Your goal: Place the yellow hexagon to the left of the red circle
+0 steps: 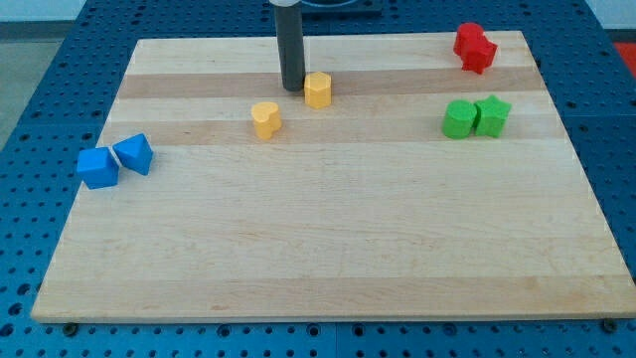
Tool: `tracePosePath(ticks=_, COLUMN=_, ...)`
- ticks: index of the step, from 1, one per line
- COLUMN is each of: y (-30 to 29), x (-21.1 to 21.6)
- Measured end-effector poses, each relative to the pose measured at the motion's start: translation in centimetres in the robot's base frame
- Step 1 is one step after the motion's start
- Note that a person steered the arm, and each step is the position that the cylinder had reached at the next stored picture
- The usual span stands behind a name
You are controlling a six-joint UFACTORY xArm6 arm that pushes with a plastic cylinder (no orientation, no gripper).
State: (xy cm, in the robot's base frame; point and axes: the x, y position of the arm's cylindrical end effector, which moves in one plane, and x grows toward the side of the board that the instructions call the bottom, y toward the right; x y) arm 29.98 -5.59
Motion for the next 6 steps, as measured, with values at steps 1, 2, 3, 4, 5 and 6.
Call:
tracePosePath(ticks=1, y=-1.1, x=1.9)
tracePosePath(ticks=2, y=0.3, x=3.1)
tracePosePath(ticks=3, y=5.7, x=0.6)
tracePosePath(ticks=4, y=12.9, x=-4.3)
tracePosePath(ticks=5, y=15.7, x=-5.5)
tracePosePath(ticks=6, y=15.7, x=-4.1)
